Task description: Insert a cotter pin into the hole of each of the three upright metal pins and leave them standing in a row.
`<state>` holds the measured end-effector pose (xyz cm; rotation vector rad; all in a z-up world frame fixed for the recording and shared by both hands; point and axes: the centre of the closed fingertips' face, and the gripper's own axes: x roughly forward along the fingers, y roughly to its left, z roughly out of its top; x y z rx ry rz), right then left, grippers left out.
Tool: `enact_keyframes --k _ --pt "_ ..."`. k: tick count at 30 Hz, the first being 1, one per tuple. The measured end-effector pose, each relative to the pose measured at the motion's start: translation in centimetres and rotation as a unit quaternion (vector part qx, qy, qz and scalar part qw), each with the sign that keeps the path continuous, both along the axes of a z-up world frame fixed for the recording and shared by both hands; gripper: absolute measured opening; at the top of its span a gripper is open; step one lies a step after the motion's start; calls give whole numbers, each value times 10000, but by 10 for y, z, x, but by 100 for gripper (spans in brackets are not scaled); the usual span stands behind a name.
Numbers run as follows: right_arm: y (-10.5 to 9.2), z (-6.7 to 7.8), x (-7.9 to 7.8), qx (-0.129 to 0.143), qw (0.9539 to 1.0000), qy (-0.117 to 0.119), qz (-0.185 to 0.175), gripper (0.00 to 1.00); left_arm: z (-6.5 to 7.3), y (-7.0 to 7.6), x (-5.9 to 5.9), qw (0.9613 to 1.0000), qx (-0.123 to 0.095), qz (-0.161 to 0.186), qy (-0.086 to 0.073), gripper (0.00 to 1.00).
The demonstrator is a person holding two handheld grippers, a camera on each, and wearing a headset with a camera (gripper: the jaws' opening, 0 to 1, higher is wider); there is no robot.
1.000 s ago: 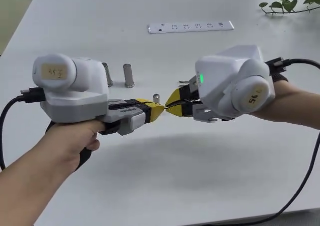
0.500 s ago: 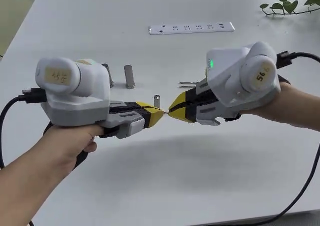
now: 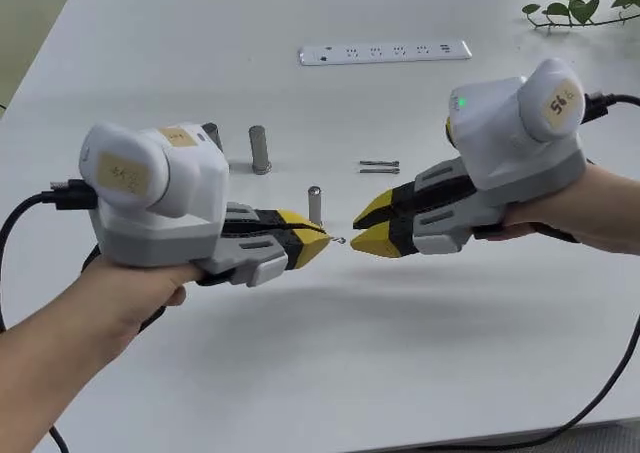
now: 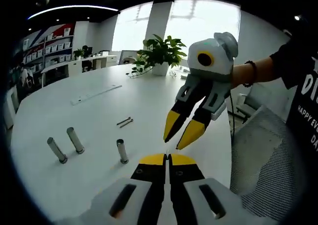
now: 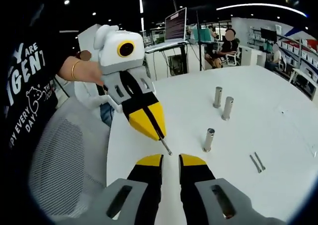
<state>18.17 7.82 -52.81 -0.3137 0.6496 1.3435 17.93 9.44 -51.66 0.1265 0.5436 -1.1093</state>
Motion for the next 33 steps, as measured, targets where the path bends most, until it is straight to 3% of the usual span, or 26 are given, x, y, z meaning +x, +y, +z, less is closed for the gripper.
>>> enact_keyframes --k 6,16,25,33 --pt "-5 -3 -11 111 9994 307 120 10 -3 -2 -6 9997 34 -247 -38 0" --pt "-6 -6 -29 223 9968 662 378 10 7 -7 -20 9977 -257 -629 23 0" --pt "-2 4 -49 541 9906 1071 662 7 15 -14 -34 9940 -491 -973 98 0" --pt "-3 5 -59 567 9869 1265 831 2 18 -20 -44 9903 -619 -1234 156 0"
